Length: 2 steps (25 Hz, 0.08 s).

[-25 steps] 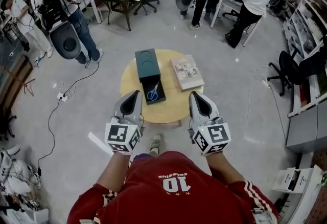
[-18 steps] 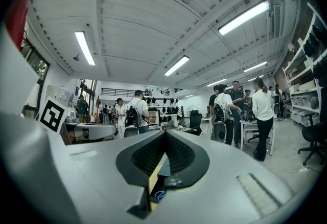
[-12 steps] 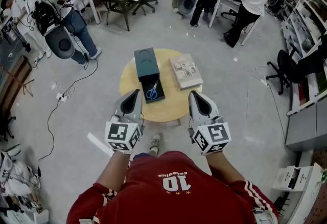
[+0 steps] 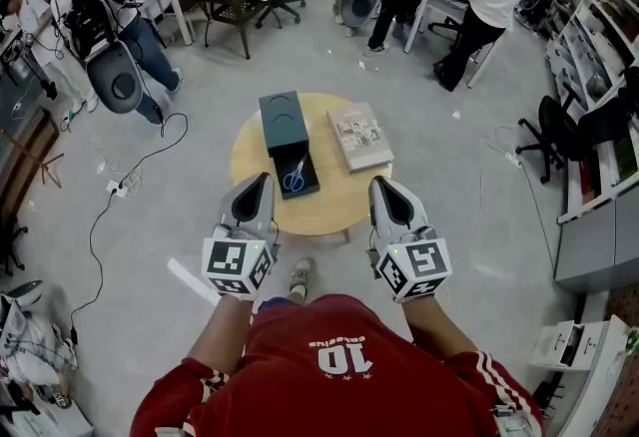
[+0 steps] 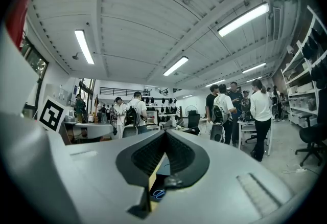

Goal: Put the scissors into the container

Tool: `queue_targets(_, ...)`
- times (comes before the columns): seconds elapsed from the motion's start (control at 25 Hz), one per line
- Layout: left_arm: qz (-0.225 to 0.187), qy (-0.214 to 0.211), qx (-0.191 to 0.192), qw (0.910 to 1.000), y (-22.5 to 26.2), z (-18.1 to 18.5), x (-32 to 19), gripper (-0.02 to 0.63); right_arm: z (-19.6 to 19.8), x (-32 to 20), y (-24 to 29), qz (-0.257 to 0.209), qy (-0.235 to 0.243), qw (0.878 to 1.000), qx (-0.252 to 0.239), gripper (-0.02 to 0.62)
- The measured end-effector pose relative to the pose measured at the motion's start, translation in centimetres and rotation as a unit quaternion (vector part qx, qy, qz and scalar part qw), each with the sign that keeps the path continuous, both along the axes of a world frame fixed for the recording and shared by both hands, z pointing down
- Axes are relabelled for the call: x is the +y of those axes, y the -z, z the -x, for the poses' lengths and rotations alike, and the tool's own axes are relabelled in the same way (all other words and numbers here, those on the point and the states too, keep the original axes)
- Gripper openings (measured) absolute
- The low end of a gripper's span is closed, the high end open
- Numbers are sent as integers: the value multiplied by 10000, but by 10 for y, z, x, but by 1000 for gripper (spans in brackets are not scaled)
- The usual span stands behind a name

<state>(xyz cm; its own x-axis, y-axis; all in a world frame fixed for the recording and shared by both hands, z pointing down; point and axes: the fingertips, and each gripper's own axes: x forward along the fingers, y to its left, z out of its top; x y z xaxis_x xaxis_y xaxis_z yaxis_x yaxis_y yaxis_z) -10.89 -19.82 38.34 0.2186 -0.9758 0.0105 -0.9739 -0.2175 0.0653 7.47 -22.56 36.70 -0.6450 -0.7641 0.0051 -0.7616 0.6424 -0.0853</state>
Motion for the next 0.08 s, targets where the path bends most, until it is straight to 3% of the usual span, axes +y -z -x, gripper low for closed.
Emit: queue_targets(0.08,0,20,-6,10000,0,1,1,2,-1,1,1,-9,-10,10000,3,-14)
